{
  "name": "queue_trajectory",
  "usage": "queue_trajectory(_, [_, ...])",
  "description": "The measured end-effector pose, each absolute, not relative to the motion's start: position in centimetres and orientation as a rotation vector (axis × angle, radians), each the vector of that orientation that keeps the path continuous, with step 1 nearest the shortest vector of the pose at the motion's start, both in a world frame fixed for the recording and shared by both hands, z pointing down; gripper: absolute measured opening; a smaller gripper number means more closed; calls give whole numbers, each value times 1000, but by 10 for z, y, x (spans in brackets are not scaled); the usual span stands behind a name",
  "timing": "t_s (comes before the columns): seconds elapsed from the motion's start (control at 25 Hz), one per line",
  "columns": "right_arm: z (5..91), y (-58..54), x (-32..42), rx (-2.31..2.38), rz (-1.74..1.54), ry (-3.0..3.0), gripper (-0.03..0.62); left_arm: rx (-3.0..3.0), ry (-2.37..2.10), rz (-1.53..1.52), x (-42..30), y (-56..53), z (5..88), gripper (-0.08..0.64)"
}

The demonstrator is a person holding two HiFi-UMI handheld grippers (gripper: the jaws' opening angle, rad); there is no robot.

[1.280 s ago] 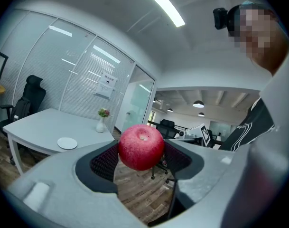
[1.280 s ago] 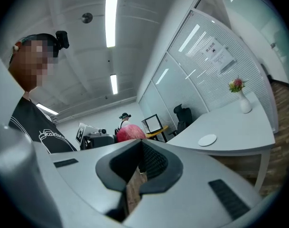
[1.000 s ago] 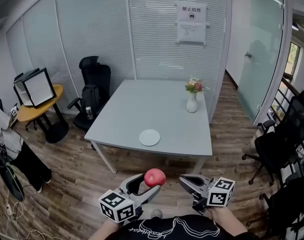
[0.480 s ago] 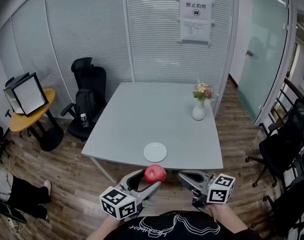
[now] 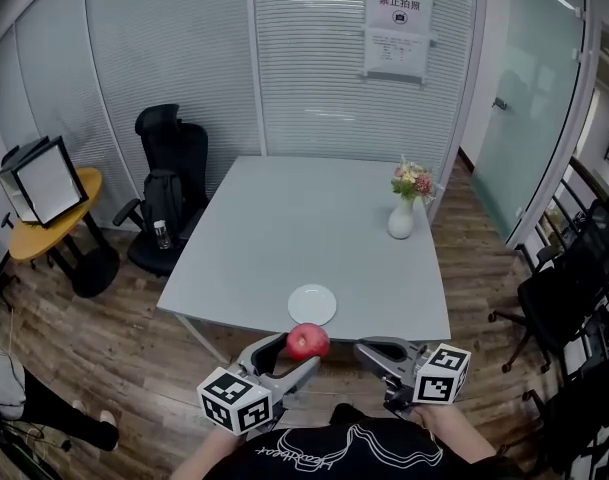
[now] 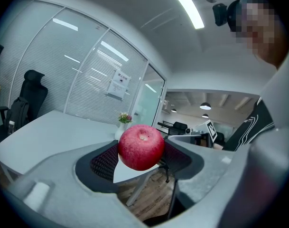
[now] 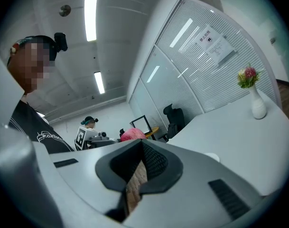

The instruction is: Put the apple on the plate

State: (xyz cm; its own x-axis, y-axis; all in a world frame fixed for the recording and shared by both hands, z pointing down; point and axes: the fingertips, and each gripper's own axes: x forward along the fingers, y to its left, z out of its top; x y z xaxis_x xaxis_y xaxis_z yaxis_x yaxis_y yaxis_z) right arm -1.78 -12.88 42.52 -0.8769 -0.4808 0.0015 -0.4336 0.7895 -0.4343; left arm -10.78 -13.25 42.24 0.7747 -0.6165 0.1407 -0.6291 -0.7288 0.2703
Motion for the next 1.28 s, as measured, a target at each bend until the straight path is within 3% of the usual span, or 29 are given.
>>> queue_trajectory(1.28, [443,-298,-10,-602,-782,2883,9,2547,-1164,178,-103,-299,450,310])
